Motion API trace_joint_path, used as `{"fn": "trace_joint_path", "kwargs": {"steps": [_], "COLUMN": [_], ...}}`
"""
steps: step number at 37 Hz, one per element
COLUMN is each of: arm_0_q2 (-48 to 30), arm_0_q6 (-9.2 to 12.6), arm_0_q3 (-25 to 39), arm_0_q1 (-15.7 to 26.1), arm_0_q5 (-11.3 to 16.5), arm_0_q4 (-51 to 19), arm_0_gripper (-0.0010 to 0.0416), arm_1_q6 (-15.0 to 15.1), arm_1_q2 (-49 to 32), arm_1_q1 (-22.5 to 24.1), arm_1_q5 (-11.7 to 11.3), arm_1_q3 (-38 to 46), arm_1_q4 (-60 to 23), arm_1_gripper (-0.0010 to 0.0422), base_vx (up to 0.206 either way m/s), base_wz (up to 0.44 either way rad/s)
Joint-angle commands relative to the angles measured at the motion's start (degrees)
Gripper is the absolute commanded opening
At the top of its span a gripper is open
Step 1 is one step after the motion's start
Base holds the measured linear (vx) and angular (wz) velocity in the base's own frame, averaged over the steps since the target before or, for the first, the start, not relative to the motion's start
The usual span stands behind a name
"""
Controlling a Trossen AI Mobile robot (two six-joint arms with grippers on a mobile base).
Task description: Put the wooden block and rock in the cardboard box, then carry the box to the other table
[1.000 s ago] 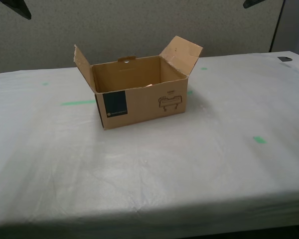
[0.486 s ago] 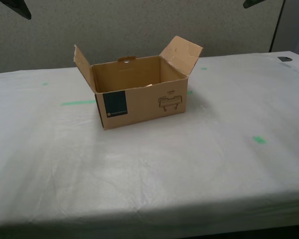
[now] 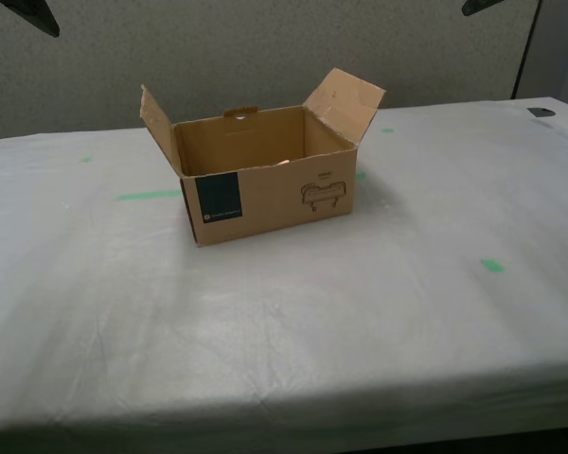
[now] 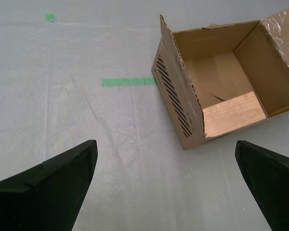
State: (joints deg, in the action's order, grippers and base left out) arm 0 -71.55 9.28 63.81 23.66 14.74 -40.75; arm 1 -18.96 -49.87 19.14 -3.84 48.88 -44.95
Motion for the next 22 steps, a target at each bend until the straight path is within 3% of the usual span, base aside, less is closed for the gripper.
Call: {"fn": "trace_joint_path", "kwargs": {"steps": [1,22], "arm_0_q2": [0.0,0.0], "arm_0_q6": [0.1,0.1], "arm_0_q3": [0.0,0.0], "arm_0_q1": [0.0,0.0], "arm_0_q5": [0.0,0.0], "arm_0_q4": [0.0,0.0], "arm_0_gripper": [0.0387,0.0387], "arm_1_q6": [0.1,0.1], "arm_1_q2": [0.0,0.0], "arm_1_q1": [0.0,0.0], "arm_1_q5": [-0.1,-0.1], "arm_1_q3": [0.0,0.0], "arm_1_q4": [0.0,0.0], "arm_1_gripper": [0.0391,0.0391], "base_vx": [0.0,0.0], "base_wz": [0.0,0.0]}}
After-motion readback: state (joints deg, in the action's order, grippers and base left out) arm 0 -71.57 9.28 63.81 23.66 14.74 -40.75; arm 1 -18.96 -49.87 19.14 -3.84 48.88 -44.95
